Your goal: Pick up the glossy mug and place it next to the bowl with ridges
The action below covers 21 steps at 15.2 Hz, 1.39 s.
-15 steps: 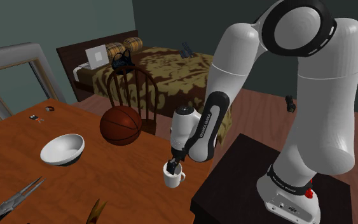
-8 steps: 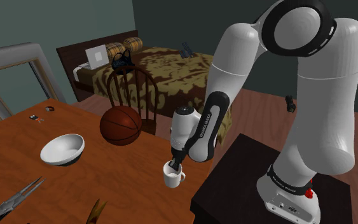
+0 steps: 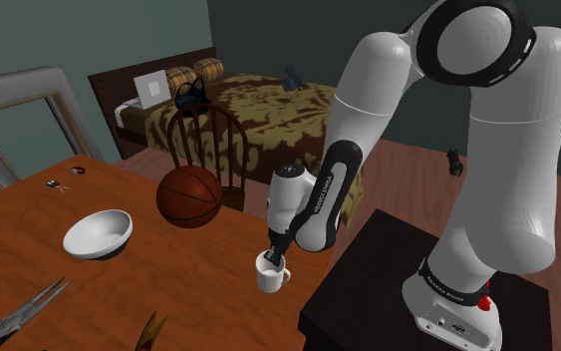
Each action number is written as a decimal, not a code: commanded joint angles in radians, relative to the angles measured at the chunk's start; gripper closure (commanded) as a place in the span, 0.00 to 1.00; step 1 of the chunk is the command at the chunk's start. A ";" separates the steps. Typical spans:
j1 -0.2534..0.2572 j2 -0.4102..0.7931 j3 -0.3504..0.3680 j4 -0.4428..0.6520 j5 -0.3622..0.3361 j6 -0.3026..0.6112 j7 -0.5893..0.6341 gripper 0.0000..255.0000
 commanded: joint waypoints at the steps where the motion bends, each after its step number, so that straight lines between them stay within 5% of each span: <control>1: -0.009 -0.030 0.012 -0.007 0.007 -0.023 -0.004 1.00; 21: -0.061 -0.373 0.091 -0.038 0.142 -0.332 -0.091 1.00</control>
